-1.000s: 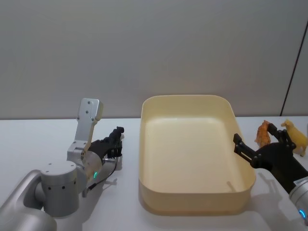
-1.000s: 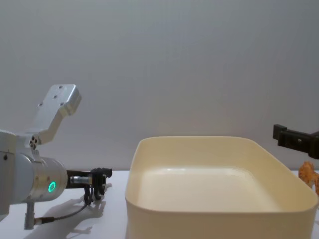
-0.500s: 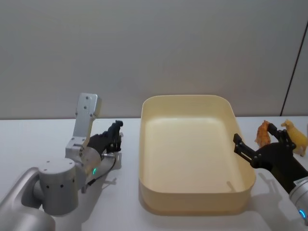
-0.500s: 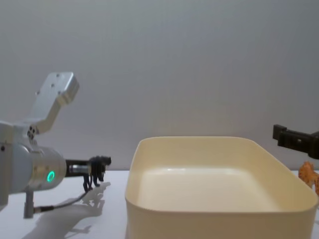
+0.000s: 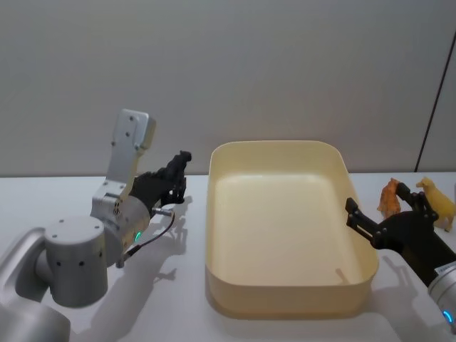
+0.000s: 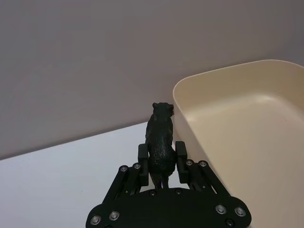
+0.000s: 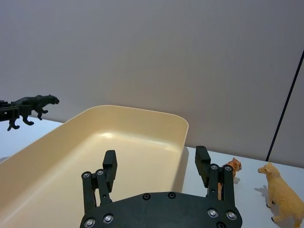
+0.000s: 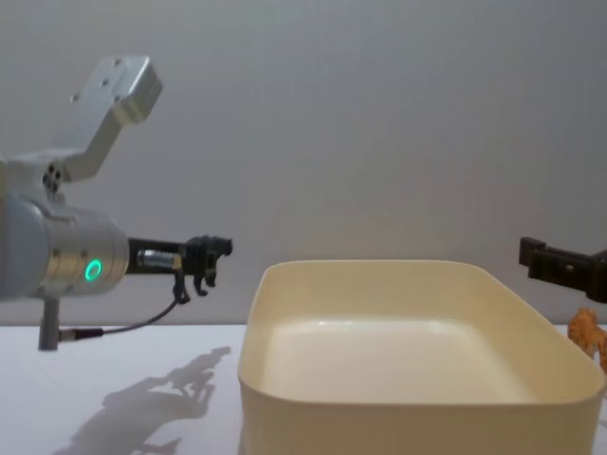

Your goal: Pick up the toy alternately with two hands and place it into the central storage box.

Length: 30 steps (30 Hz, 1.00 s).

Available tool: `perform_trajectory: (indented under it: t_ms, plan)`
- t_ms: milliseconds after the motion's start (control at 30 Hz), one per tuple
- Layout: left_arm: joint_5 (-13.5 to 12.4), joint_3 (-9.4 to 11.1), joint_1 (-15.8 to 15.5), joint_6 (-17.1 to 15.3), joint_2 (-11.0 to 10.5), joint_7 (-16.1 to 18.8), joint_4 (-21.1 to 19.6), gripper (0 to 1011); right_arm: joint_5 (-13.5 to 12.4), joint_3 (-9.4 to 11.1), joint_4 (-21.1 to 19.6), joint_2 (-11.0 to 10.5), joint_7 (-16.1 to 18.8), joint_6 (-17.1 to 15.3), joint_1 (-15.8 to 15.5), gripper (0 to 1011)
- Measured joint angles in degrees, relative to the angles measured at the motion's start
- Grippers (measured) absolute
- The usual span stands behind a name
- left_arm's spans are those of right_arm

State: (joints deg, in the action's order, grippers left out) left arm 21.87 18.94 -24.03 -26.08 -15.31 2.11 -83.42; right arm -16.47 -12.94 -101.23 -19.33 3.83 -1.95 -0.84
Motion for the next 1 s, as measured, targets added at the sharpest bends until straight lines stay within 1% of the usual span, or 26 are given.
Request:
perform_trajectory:
  t_ms: [200, 233, 367, 467, 567, 600, 700, 800, 833, 867, 900, 933, 967, 1000]
  plan:
    - [-1.6, 0.2, -0.1, -2.3, -0.6, -3.3, -2.6, 301, 0.0, 0.0, 0.0, 0.0, 0.0, 0.0, 0.0, 1001]
    - [-2.2, 0.3, -0.3, -3.1, -0.7, -4.6, -3.3, 301, 0.0, 0.0, 0.0, 0.0, 0.0, 0.0, 0.0, 1001]
    - [-4.0, 0.6, -1.0, -4.6, -0.9, -7.8, -4.3, 301, 0.0, 0.0, 0.0, 0.0, 0.0, 0.0, 0.0, 1001]
    - [-5.9, 1.0, -2.0, -5.8, -0.9, -11.1, -4.9, 301, 0.0, 0.0, 0.0, 0.0, 0.0, 0.0, 0.0, 1001]
    - [-7.3, 1.4, -2.8, -6.4, -0.8, -13.4, -5.0, 301, 0.0, 0.0, 0.0, 0.0, 0.0, 0.0, 0.0, 1001]
    - [-8.4, 1.6, -3.4, -6.7, -0.6, -15.0, -4.9, 301, 0.0, 0.0, 0.0, 0.0, 0.0, 0.0, 0.0, 1001]
    - [-9.8, 2.0, -4.3, -6.9, -0.3, -17.2, -4.6, 301, 0.0, 0.0, 0.0, 0.0, 0.0, 0.0, 0.0, 1001]
    - [-12.5, 2.8, -6.2, -6.9, 0.5, -21.1, -3.5, 302, 0.0, 0.0, 0.0, 0.0, 0.0, 0.0, 0.0, 1001]
    - [-13.0, 2.9, -6.6, -6.9, 0.6, -21.9, -3.2, 305, 0.0, 0.0, 0.0, 0.0, 0.0, 0.0, 0.0, 1001]
    - [-13.5, 3.1, -7.1, -6.9, 0.8, -22.6, -2.8, 317, 0.0, 0.0, 0.0, 0.0, 0.0, 0.0, 0.0, 1001]
    - [-14.0, 3.3, -7.5, -6.8, 1.0, -23.4, -2.5, 352, 0.0, 0.0, 0.0, 0.0, 0.0, 0.0, 0.0, 1001]
    - [-15.0, 3.6, -8.3, -6.6, 1.4, -24.7, -1.8, 352, 0.0, 0.0, 0.0, 0.0, 0.0, 0.0, 0.0, 1001]
    - [-15.7, 3.8, -8.8, -6.5, 1.7, -25.6, -1.4, 410, 0.0, 0.0, 0.0, 0.0, 0.0, 0.0, 0.0, 1001]
    - [-16.1, 3.9, -9.2, -6.4, 1.9, -26.2, -1.1, 424, 0.0, 0.0, 0.0, 0.0, 0.0, 0.0, 0.0, 1001]
